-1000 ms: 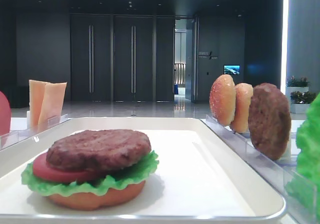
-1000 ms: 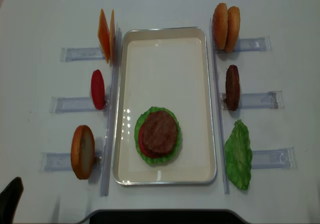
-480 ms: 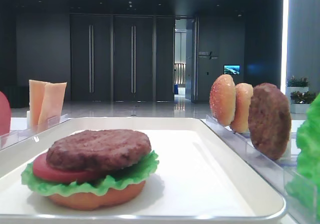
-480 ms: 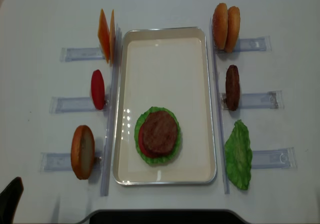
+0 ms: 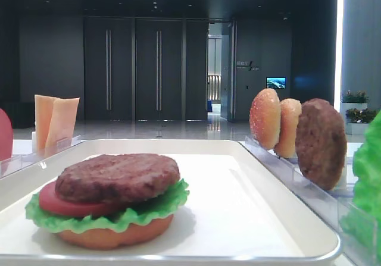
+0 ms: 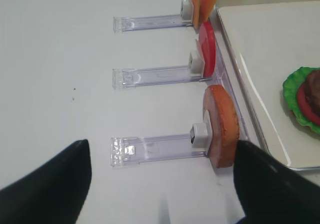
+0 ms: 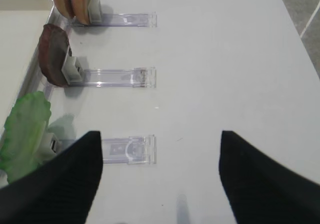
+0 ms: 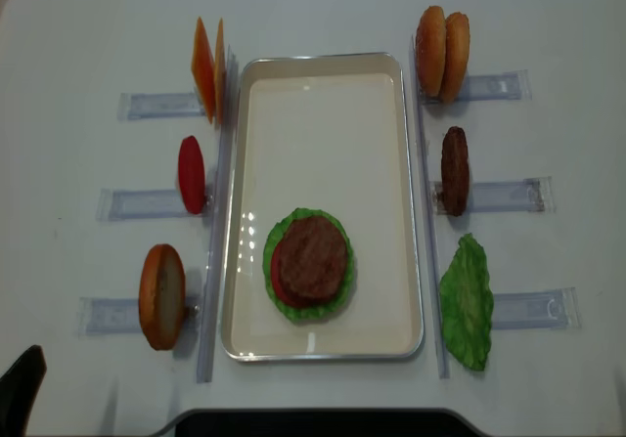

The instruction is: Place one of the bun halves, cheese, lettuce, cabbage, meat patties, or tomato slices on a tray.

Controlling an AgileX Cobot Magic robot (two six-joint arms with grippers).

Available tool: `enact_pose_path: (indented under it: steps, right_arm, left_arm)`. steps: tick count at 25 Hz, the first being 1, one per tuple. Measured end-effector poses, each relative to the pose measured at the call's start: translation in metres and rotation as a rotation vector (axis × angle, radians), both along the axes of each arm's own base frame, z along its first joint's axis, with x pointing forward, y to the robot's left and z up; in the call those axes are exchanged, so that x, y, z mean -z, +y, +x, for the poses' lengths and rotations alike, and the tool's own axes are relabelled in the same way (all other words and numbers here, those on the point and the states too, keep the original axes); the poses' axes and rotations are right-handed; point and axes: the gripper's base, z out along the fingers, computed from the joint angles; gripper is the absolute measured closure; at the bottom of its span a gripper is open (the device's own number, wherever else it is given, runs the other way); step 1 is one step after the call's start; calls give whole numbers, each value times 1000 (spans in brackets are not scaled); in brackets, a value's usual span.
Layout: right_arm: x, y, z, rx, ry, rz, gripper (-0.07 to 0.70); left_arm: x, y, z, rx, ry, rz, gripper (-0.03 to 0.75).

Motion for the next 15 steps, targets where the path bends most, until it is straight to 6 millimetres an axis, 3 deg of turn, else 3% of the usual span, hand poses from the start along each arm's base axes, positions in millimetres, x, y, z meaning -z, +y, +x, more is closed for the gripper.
enact_pose_path:
  steps: [15]
  right_arm:
    - [1, 0, -6, 0, -35, -3, 159]
  left_arm:
    - [0, -1, 0, 3, 0, -5, 24]
